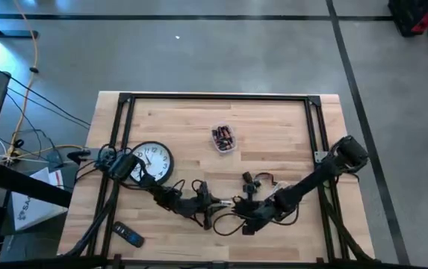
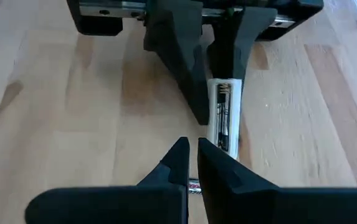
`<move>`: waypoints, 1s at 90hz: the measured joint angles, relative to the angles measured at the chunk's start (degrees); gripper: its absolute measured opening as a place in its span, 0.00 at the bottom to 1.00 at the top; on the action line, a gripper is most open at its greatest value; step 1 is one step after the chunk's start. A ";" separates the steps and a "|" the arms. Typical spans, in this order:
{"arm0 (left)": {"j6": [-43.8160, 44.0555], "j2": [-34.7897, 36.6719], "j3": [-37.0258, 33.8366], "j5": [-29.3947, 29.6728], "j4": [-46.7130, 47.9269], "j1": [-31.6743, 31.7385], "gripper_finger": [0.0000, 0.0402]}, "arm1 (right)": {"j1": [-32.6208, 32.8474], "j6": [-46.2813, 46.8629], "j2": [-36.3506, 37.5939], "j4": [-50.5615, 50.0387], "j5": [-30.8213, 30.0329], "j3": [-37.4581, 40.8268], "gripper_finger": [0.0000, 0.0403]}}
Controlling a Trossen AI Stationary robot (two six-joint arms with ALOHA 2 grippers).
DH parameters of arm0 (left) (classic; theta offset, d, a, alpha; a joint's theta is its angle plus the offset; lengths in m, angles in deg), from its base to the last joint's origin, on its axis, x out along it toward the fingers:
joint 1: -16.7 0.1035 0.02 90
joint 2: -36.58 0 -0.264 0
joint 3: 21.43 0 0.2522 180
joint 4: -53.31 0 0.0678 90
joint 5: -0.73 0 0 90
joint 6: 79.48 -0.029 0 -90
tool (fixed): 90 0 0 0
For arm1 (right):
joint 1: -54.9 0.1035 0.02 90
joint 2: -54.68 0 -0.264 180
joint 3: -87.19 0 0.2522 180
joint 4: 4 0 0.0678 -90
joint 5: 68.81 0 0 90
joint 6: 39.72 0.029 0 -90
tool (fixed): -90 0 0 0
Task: Insert battery
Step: Insert the silver battery into the battery holder
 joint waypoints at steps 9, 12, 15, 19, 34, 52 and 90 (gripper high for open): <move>-0.04 -0.02 0.00 -0.58 0.95 0.00 0.16 | 0.79 -0.48 0.00 -0.83 0.89 0.00 0.00; -0.02 0.00 0.00 -0.88 1.57 0.00 0.16 | 1.23 -1.19 0.00 -1.28 1.24 0.00 0.00; -0.04 0.02 0.00 -1.16 2.21 0.00 0.16 | 1.70 -2.05 0.00 -1.55 1.51 0.00 0.00; -0.04 0.02 0.00 -1.46 2.89 0.00 0.16 | 2.28 -3.25 0.15 -1.93 1.82 0.00 0.00; 0.05 -0.02 -0.07 -2.17 4.43 0.00 0.16 | 3.20 -8.02 1.12 -2.30 3.88 0.00 0.00; -0.10 -0.07 -0.07 -2.93 4.89 0.13 0.16 | 0.30 -14.68 1.31 -3.78 10.20 -0.04 0.00; 0.36 -0.02 -0.04 -3.09 6.31 0.39 0.16 | -5.49 -37.66 1.31 -12.08 20.91 -4.09 0.08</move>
